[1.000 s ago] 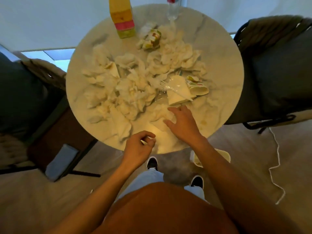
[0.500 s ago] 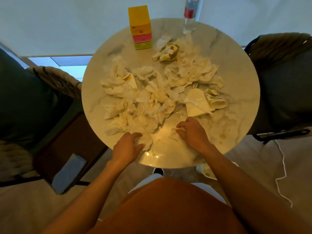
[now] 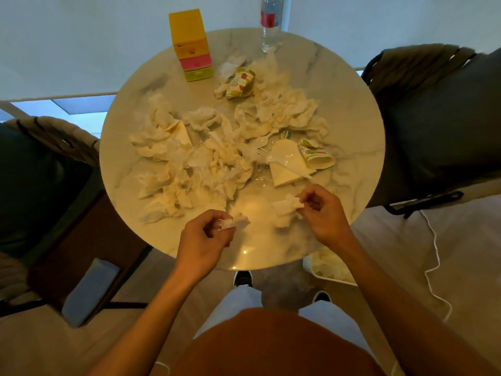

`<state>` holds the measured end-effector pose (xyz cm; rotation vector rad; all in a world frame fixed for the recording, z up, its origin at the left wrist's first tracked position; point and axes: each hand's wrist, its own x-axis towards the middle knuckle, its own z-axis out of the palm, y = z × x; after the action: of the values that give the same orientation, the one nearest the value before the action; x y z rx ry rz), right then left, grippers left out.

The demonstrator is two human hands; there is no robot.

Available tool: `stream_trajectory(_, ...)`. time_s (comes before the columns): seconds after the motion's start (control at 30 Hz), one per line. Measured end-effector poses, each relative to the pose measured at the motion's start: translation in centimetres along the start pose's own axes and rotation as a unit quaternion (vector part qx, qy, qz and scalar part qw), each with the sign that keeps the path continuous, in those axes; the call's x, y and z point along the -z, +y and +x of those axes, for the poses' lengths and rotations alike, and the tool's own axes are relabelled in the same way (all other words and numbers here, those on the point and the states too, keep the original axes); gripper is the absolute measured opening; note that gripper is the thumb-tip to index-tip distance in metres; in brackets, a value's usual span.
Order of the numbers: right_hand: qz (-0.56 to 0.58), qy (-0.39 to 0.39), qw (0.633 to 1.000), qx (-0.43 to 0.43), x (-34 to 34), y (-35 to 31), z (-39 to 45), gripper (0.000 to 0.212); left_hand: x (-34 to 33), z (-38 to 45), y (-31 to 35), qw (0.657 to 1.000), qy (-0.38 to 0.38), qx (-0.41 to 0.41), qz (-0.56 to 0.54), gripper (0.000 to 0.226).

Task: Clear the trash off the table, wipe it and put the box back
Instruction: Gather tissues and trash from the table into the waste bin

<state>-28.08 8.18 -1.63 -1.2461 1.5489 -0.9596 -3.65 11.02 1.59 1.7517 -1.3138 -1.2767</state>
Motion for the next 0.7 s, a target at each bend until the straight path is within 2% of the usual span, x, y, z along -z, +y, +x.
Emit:
stream_trajectory(0.07, -0.005, 0.001, 1.000, -0.022, 3.6, 1.6, -1.4, 0.034, -3.4, -1.0, 1.7, 0.999, -0.015, -0.013, -0.029, 0.032)
stream_trajectory(0.13, -0.008, 0.006, 0.999, -0.045, 5.1, 2.4, -2.5, 0.024, -4.7, -1.8, 2.7, 0.998, -0.017, -0.020, -0.055, 0.036)
stream_trajectory(0.3, 0.009, 0.066, 0.994, -0.084, 13.1, 7.7, -5.5, 0.017, -12.9, -4.6, 4.8, 0.993, -0.052, 0.008, -0.103, 0.018)
stream_trajectory(0.4, 0.020, 0.080, 0.986, -0.142, 17.4, 12.0, -7.4, 0.021, -18.3, -6.3, 5.2, 0.990, -0.096, 0.018, -0.101, 0.031)
stream_trajectory(0.57, -0.056, 0.071, 0.973, -0.213, 20.7, 21.2, -9.8, 0.033, -26.6, -7.8, 2.5, 0.980, -0.181, 0.033, -0.074, 0.054)
stream_trajectory(0.7, -0.016, 0.051, 0.956, -0.287, 20.1, 28.7, -9.7, 0.040, -32.3, -7.4, -1.7, 0.969, -0.237, 0.053, -0.053, 0.046)
